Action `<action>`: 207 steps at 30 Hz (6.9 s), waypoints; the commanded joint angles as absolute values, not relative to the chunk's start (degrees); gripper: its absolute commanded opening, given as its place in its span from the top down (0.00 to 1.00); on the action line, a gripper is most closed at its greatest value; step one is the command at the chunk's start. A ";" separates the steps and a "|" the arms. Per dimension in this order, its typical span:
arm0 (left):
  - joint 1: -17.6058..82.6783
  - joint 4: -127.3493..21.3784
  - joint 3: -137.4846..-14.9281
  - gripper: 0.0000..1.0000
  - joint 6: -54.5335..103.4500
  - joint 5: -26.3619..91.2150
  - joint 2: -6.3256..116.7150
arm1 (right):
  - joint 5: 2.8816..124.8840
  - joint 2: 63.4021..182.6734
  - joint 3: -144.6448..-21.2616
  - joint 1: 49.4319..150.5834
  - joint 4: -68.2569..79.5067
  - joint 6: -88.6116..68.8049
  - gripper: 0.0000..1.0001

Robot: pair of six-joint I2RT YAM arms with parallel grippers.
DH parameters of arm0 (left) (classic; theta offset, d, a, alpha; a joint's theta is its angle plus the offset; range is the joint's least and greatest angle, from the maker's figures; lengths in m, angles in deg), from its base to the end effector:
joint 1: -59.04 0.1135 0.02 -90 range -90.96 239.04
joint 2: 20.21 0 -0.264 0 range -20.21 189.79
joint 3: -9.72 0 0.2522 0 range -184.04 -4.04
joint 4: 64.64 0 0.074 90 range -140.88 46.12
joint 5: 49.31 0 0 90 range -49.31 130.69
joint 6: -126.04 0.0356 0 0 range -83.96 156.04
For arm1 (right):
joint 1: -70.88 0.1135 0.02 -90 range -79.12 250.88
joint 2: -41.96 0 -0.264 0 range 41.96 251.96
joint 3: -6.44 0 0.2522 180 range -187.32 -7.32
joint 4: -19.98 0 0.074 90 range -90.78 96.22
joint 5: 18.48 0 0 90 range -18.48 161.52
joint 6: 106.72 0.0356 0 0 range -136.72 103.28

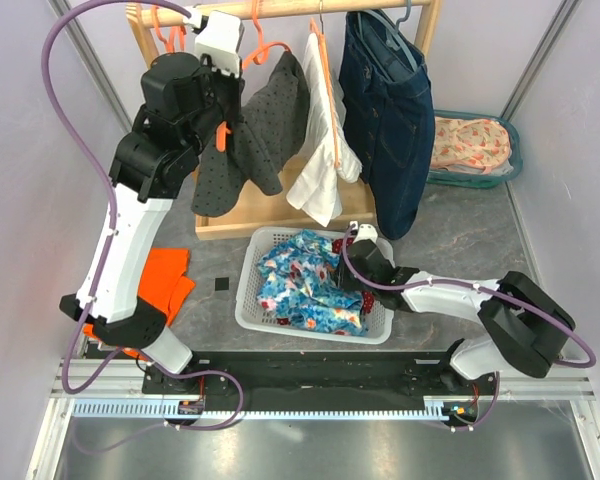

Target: Remove the skirt from the hanger

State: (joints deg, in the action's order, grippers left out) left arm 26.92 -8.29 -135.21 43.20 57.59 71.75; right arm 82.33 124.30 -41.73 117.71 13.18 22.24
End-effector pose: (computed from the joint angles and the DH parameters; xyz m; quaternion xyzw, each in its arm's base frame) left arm 0.2501 -0.1448 0.5723 0.1470 0.7118 -0.0422 0.6856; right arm 0.1935 0.1965 0.1620 -0.0232 0.9064 0.2184 0.3610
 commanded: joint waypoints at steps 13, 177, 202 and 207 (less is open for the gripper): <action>24.41 -13.79 -141.67 0.98 42.54 52.81 64.33 | 83.48 103.39 -60.99 116.41 -10.38 10.80 0.09; 24.23 -44.72 -109.16 0.98 63.10 76.90 58.88 | 131.02 113.85 -96.45 138.91 -14.18 -16.27 1.00; 30.29 -47.72 -108.54 0.98 61.09 75.06 66.10 | 111.26 122.36 -68.06 139.17 -18.58 8.50 1.00; 30.56 -46.14 -107.84 0.98 60.82 73.03 66.89 | 110.46 127.29 -64.19 139.00 -14.87 12.55 1.00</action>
